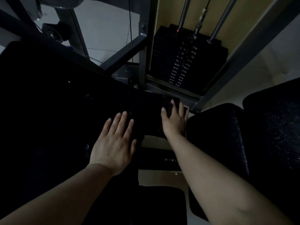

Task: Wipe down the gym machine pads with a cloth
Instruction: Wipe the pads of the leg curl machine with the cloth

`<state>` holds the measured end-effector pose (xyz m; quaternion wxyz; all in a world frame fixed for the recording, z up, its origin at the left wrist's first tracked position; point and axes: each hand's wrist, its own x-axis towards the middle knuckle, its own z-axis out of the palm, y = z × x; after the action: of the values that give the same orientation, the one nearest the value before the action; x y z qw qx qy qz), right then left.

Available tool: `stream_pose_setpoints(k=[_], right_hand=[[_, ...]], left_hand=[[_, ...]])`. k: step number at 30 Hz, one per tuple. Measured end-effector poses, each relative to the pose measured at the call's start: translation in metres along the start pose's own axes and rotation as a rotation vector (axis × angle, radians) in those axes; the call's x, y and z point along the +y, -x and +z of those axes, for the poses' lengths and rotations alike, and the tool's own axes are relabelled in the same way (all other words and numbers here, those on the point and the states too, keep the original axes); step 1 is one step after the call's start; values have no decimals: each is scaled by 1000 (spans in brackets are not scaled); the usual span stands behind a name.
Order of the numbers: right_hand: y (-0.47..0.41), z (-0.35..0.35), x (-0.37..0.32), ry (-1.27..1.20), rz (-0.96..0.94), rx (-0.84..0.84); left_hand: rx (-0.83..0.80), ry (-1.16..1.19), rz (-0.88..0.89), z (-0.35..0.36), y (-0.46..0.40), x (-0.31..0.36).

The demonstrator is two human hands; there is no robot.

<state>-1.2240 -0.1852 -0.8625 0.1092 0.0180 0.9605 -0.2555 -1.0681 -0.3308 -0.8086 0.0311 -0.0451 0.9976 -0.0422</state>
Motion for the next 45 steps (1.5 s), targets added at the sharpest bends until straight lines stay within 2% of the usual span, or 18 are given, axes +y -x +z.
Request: stream_pose_setpoints(k=[4,7,10,15,20,25,29,34,39,43,45], right_hand=[[63,18,3,-21,-171,42],[97,24,1,-123,-296,-29],[82,22,-1,-25,-263,-28],[16,11,-16,54,-98,-28],[-35,-9,-8,-29,81,-107],[7,-1,0,-6,-27,-17],[48,13,-7,-178,-94,95],[99,23,-30,-338,-218,10],[88,19,-39,-260,-411,-88],[43,12,-65,-141,-378,-84],[26,8,-77,-203,-331,-110]], left_hand=[[-2,0,-2,-1,-1,1],[-9,11,-3,-1,0,1],[-1,15,3,-1,0,0],[5,32,7,-1,-1,-1],[23,46,10,2,-1,-1],[40,49,16,2,-1,0],[19,95,22,-1,3,-1],[4,51,-25,-6,35,-10],[-8,13,-5,-4,44,-14],[-13,7,-5,-4,42,-13],[-17,10,-15,-5,42,-13]])
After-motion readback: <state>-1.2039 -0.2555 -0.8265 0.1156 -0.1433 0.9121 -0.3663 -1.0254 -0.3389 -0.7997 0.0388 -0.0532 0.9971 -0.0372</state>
